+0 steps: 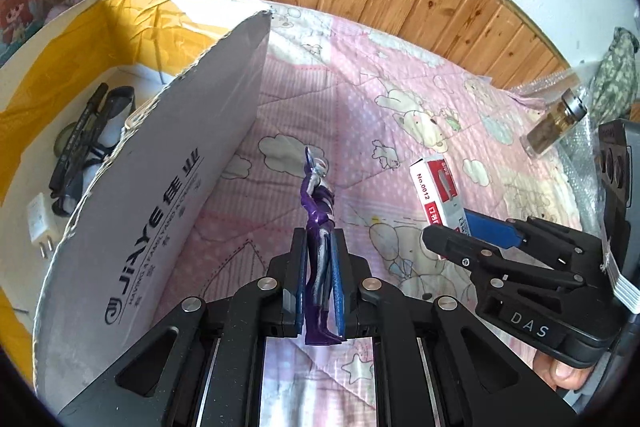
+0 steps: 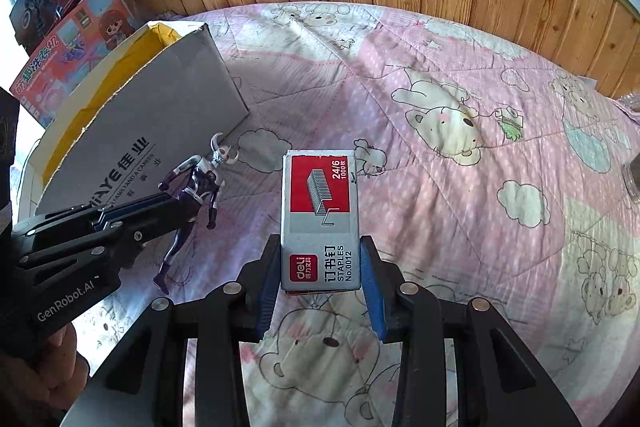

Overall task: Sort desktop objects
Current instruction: 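Carry the action figure and staples box with both tools over the box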

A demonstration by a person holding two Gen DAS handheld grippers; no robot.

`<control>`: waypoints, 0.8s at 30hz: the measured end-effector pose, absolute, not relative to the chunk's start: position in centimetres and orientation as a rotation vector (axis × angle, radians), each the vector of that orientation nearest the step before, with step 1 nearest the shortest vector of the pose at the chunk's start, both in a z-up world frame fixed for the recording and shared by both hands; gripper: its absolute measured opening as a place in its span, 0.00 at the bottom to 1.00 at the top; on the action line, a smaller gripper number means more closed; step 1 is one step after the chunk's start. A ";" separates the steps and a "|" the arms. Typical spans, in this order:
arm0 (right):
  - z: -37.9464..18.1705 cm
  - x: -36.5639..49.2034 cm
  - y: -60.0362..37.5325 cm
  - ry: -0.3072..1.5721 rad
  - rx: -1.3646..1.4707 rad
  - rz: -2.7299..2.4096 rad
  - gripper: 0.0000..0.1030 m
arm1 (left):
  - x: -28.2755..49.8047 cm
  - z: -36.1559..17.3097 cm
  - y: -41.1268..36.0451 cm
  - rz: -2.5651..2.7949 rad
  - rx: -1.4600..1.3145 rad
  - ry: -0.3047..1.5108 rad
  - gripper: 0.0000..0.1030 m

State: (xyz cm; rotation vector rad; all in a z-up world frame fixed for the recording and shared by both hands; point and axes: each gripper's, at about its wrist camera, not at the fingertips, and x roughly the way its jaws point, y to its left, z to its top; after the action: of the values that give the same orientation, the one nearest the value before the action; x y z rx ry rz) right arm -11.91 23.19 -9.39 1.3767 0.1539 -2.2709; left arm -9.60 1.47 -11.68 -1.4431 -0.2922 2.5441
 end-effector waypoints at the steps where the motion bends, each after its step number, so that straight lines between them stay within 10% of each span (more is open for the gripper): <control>1: -9.3 -11.6 23.3 0.142 1.373 -2.269 0.38 | -9.2 -11.7 1.3 2.544 -1.443 -0.290 0.10; 24: -7.6 -5.1 21.8 0.108 1.319 -2.233 0.38 | -2.2 -8.5 -1.3 2.654 -1.377 -0.217 0.10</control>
State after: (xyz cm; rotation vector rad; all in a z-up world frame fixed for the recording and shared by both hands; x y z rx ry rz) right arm -5.09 21.82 -7.59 1.3188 0.1079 -2.2325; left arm -2.16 -1.26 -8.46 -1.3767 -0.2165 2.6540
